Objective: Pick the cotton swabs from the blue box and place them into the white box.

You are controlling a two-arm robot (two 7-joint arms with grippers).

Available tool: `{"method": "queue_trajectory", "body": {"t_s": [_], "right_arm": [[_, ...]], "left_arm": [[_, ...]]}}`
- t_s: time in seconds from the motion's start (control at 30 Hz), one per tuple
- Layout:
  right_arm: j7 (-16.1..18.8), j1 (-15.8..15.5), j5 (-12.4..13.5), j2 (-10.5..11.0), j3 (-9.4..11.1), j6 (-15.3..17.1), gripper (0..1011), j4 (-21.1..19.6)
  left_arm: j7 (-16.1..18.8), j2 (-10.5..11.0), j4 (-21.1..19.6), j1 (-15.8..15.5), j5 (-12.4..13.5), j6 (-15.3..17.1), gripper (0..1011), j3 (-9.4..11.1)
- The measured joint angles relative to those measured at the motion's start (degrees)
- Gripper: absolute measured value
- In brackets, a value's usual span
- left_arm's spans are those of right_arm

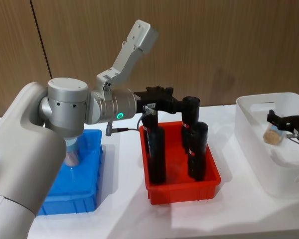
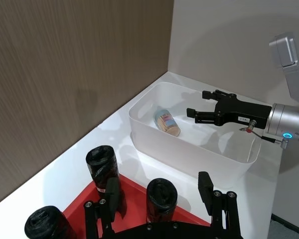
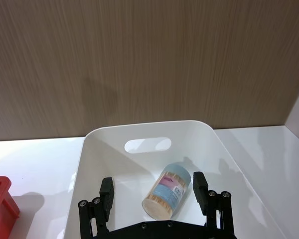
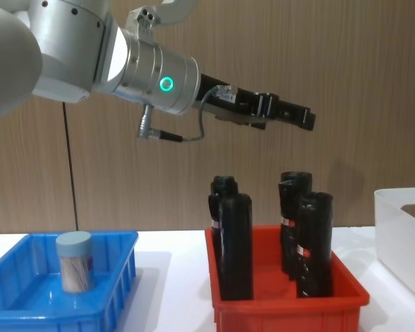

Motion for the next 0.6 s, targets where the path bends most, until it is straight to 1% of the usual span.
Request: {"method": "queue_trajectory", "body": {"t_s": [0.2, 0.33, 0.47, 0.6], "right_arm": [[0.0, -0.2, 0.0, 0.0, 0.0, -0.1, 1001, -0.2], [0.0, -0.8, 0.0, 0.2, -0.1, -0.2, 1001, -1.1], [0.0, -2.2, 0.2, 0.4, -0.5, -0.6, 1001, -2.8], [0.2, -4.5, 0.6, 0.8, -1.2, -1.4, 1001, -5.8]], "left_arm": [[0.0, 0.0, 0.0, 0.1, 0.0, -0.1, 1004, 0.0], [0.9, 0.4, -0.7, 0.9, 0.0, -0.7, 1004, 0.1], [2.5, 1.1, -2.0, 2.3, 0.0, -2.0, 1004, 0.2], [4.7, 2.0, -3.8, 4.4, 0.1, -3.7, 1004, 0.4]]}}
